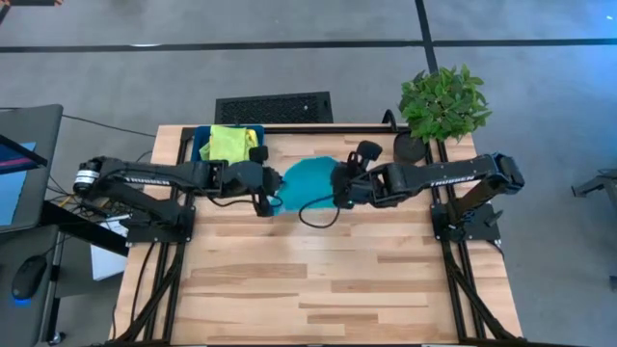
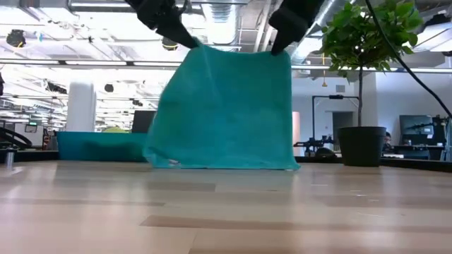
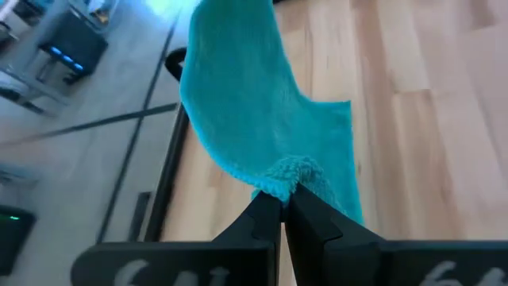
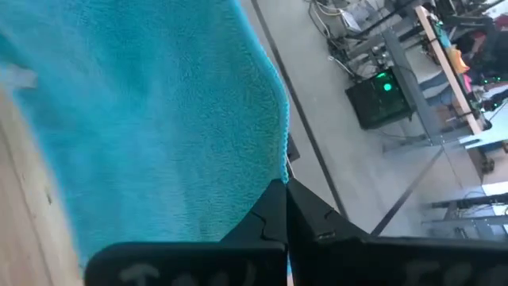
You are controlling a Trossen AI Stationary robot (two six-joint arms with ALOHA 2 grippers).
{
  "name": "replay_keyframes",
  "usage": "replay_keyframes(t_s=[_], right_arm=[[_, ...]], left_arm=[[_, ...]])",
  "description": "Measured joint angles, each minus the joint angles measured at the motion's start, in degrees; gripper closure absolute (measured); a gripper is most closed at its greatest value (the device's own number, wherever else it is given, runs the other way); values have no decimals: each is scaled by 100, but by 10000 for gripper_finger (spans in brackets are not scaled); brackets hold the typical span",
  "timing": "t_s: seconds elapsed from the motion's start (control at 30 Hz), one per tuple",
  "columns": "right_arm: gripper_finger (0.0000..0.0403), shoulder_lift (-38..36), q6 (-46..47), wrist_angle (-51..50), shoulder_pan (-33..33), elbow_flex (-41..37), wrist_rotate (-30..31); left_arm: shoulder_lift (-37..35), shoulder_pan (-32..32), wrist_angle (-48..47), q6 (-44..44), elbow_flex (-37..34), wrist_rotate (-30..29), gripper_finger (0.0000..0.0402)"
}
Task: Fold microfiber towels
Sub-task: Fold the blue towel
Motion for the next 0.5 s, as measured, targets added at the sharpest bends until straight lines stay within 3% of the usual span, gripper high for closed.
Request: replay_keyframes(t_s=[0.23, 0.5], right_arm=[[393, -2, -23, -373, 343, 43, -47], [394, -107, -62, -420, 398, 54, 263]], left_arm=[[14, -18, -551, 217, 16, -32, 401], [14, 225, -287, 733, 16, -233, 401]])
